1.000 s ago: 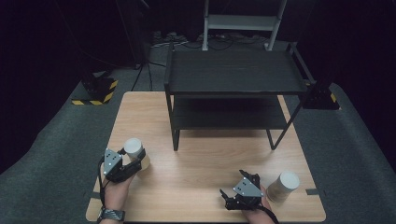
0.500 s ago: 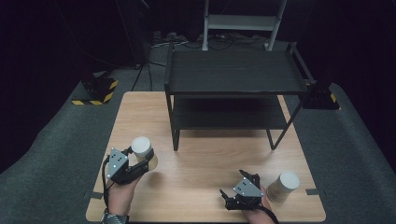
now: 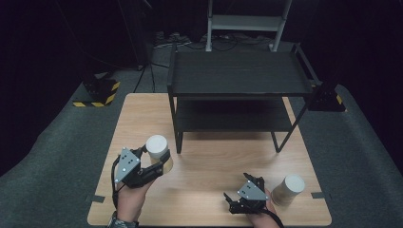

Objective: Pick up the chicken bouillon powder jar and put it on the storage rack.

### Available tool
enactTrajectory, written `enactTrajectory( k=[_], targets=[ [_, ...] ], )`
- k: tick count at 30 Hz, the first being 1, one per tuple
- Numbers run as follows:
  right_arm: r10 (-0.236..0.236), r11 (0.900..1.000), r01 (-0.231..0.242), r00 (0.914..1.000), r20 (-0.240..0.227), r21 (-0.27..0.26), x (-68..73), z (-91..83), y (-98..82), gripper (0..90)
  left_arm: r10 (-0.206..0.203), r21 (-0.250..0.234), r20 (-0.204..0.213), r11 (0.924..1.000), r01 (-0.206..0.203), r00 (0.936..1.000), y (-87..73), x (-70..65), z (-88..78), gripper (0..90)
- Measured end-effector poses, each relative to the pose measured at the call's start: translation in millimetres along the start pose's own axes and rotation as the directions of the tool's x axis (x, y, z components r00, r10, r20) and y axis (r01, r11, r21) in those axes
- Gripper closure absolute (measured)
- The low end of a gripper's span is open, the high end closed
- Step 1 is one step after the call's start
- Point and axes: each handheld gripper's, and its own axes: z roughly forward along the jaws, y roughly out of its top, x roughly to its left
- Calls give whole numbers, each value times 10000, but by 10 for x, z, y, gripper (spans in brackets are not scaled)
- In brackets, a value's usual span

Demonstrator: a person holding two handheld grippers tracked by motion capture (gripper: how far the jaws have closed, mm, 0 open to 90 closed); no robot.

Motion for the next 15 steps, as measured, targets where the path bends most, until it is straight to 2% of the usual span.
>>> enactTrajectory(
  k=[15],
  targets=[
    [1, 10000, -2, 10000, -31, -31, -8, -4, -6, 0, 313, -277, 669, 9992, -295, 9973, 285, -202, 235, 344]
  ],
)
